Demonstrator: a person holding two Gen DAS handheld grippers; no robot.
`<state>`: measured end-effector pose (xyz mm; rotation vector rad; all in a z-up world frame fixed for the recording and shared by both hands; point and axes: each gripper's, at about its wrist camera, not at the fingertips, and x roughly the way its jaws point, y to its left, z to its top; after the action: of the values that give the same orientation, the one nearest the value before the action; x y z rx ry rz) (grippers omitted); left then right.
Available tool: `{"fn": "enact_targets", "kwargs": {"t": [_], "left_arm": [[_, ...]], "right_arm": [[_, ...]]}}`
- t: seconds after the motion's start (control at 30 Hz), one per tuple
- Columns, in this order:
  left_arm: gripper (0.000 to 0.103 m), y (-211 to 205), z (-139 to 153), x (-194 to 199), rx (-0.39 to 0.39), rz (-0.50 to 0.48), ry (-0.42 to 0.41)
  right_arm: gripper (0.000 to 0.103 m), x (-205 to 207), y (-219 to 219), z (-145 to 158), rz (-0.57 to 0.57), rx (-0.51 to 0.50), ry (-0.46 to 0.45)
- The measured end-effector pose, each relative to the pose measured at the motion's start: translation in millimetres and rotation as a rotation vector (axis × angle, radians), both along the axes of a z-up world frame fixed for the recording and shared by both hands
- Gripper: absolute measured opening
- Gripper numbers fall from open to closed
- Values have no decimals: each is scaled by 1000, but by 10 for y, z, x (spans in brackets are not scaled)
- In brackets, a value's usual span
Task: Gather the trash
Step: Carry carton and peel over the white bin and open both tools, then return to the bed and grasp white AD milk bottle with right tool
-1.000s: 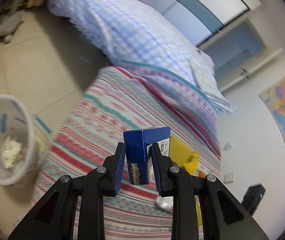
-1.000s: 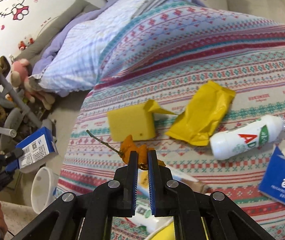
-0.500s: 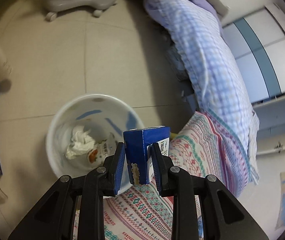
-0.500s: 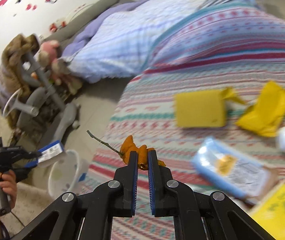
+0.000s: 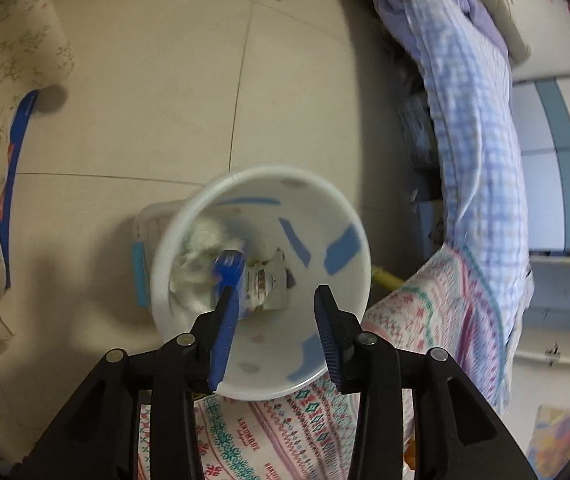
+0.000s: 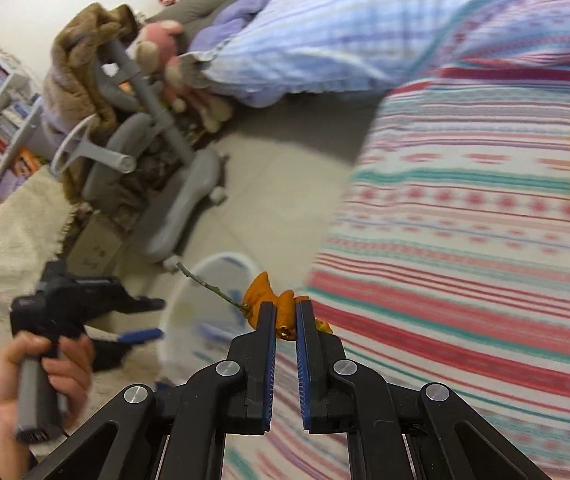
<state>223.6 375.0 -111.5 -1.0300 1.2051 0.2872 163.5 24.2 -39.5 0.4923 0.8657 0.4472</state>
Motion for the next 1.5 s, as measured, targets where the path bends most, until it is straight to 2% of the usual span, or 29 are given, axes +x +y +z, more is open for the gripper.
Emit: {"fn": "enact_targets", "kwargs": {"t": [0.1,0.2,0.27,0.4,0.43,0.47,0.5,0.77,1.0,1.13,1.2,1.3,1.37,1.4,1.5], "left_arm": [[44,112,53,-71,8,52,-24],[44,254,34,-172,-10,139,-12],[44,337,40,-245,-3,197,-2],[44,417,107,-300,27,242,-16],[44,428,129,-301,37,245,-21],[44,440,144,-302,45,246,-24],[44,455,164,-307,55,246,-25],[44,278,276,-198,80,175,-71],[46,-115,500,-19,129,13,-149],[62,-532,677,102,152,-114,-202],[63,-756,758,145,181,-176,-222],[65,-1248,874,214,224,-323,-267],[67,-1666,936,268,237,-451,-300],[68,-1787,947,279,244,-489,-307],[69,-2294,987,304,277,-637,-332]], "right_arm": [[8,179,406,-34,56,-6,4],[8,312,743,-108,107,-26,18],[8,376,896,-154,130,-35,24],[13,567,1137,-223,148,-31,36],[18,614,1186,-257,145,-48,44],[36,651,1220,-298,139,-69,62],[47,675,1239,-338,130,-83,78],[48,488,969,-349,110,-83,81],[49,211,410,-251,74,-107,91],[49,-11,-106,-121,21,-147,103],[49,-99,-363,-53,-17,-160,115],[51,-233,-967,130,-121,-140,124],[57,-286,-1294,279,-193,-140,104],[63,-331,-1489,356,-234,-145,88],[71,-466,-2087,473,-349,-156,65]]}}
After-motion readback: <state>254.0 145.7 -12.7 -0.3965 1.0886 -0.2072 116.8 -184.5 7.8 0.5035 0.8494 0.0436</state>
